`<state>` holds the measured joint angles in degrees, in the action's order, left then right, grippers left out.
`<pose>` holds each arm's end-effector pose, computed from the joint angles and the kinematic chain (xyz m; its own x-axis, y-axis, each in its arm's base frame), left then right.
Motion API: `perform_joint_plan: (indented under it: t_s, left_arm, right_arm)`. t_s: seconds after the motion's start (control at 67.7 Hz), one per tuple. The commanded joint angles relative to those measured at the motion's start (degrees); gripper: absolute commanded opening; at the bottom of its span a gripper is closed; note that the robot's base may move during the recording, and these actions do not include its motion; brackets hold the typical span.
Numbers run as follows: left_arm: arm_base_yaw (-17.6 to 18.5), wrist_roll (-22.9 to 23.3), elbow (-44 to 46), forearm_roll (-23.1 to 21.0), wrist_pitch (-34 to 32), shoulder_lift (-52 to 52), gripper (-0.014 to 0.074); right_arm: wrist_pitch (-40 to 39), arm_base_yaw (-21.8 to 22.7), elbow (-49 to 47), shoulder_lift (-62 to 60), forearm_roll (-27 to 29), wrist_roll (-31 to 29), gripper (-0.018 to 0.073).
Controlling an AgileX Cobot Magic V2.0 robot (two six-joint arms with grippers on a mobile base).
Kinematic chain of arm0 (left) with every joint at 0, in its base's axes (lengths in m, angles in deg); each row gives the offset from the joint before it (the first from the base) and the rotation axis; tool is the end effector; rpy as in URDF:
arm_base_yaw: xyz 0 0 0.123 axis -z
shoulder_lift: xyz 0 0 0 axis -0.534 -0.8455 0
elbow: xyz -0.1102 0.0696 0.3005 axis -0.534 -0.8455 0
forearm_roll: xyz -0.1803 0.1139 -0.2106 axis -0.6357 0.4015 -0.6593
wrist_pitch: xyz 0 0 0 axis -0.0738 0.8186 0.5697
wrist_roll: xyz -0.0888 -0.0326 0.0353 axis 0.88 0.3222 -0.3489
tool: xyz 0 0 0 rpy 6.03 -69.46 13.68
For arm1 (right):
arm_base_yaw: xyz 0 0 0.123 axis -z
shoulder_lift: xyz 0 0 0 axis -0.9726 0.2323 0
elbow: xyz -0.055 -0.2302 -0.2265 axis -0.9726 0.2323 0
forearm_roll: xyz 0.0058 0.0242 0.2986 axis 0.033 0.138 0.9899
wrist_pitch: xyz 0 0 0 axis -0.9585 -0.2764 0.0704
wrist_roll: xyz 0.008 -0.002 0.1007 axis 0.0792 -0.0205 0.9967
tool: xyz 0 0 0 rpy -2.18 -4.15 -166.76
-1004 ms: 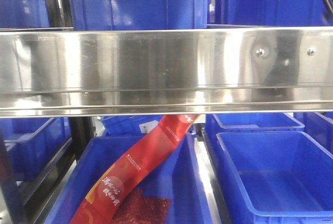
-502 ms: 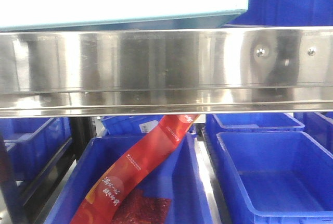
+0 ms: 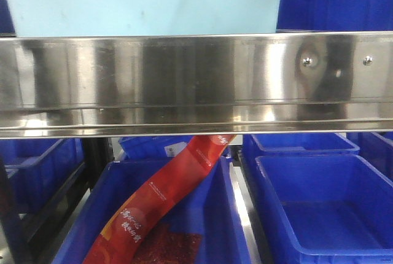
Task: Move two blue bins to right shelf middle
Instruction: 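Push the teal bin forward onto the upper roller shelf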
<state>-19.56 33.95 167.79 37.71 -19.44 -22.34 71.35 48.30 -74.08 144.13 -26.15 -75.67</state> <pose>0.3378 -0.0940 0.4248 -0.7906 0.0944 -0.6050 0.2556 0.9487 -0.1859 0.3611 0.2005 0.4464 -0.7723 -0.1565 -0.6156 -0.3369 0.9226 0.1881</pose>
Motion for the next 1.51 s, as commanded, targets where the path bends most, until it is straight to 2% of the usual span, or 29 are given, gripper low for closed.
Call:
perform_joint_plan:
  t_s: [0.0, 0.059, 0.118, 0.221, 0.281, 0.354, 0.399, 0.458, 0.679, 0.886, 0.989, 1.255, 1.373, 1.491]
  left_arm:
    - [0.30, -0.26, 0.45, -0.31, 0.17, 3.29, 0.0577]
    - [0.30, -0.26, 0.45, -0.19, -0.22, 5.56, 0.0565]
    - [0.30, -0.26, 0.45, 0.35, -0.33, 7.68, 0.0545]
    - [-0.37, -0.26, 0.45, 1.47, -0.33, 11.36, 0.0448]
    - [-1.09, -0.26, 0.22, 1.70, -0.46, 13.77, 0.0332]
    - [-2.67, -0.26, -0.46, 1.70, -0.67, 16.29, 0.0139]
    - [-3.42, -0.26, -1.65, 1.70, -1.22, 18.03, 0.0039]
    - [-4.58, -0.26, -4.61, 1.80, -3.07, 20.87, -0.0112]
    - [-5.69, -0.26, -22.42, 1.91, -11.96, 32.40, -0.0111]
    - [-5.69, -0.26, -41.51, 1.91, -22.25, 45.68, -0.0111]
    - [-5.69, -0.26, -49.17, 1.91, -25.24, 53.59, -0.0111]
    - [-5.69, -0.26, -57.83, 2.00, -25.60, 73.23, -0.0111]
    - [-5.69, -0.26, -59.07, 4.45, -25.50, 81.59, -0.0111]
    - [-5.69, -0.26, -58.92, 6.84, -24.86, 82.12, -0.0111]
  right_arm:
    - [-2.78, 0.21, -0.17, -3.10, -1.50, -0.19, 0.0508]
    - [-3.50, 0.21, -0.17, -4.69, -2.62, -0.19, 0.0470]
    - [-3.50, 0.21, -0.17, -6.51, -4.44, -0.19, 0.0394]
    - [-1.94, 0.72, -0.17, -9.47, -7.83, -0.19, 0.0196]
    - [-1.14, 1.69, -0.01, -11.06, -8.64, -0.19, 0.0058]
    - [-0.63, 3.18, 0.83, -12.92, -8.87, -0.19, -0.0106]
    - [-0.74, 3.79, 2.06, -14.29, -8.99, -0.19, -0.0169]
    - [-1.41, 4.45, 4.63, -16.35, -9.79, -0.46, -0.0162]
    - [-8.83, 4.56, 20.69, -26.18, -11.06, -0.68, -0.0162]
    - [-22.54, 4.56, 41.61, -37.45, -11.33, -0.68, -0.0162]
    - [-28.83, 4.56, 52.26, -43.44, -11.40, -0.68, -0.0162]
    - [-42.64, 4.56, 75.66, -60.34, -11.51, -0.68, -0.0162]
    - [-46.03, 4.56, 80.89, -68.90, -11.51, -0.68, -0.0162]
    - [-47.92, 4.56, 82.28, -77.16, -11.51, -0.68, -0.0162]
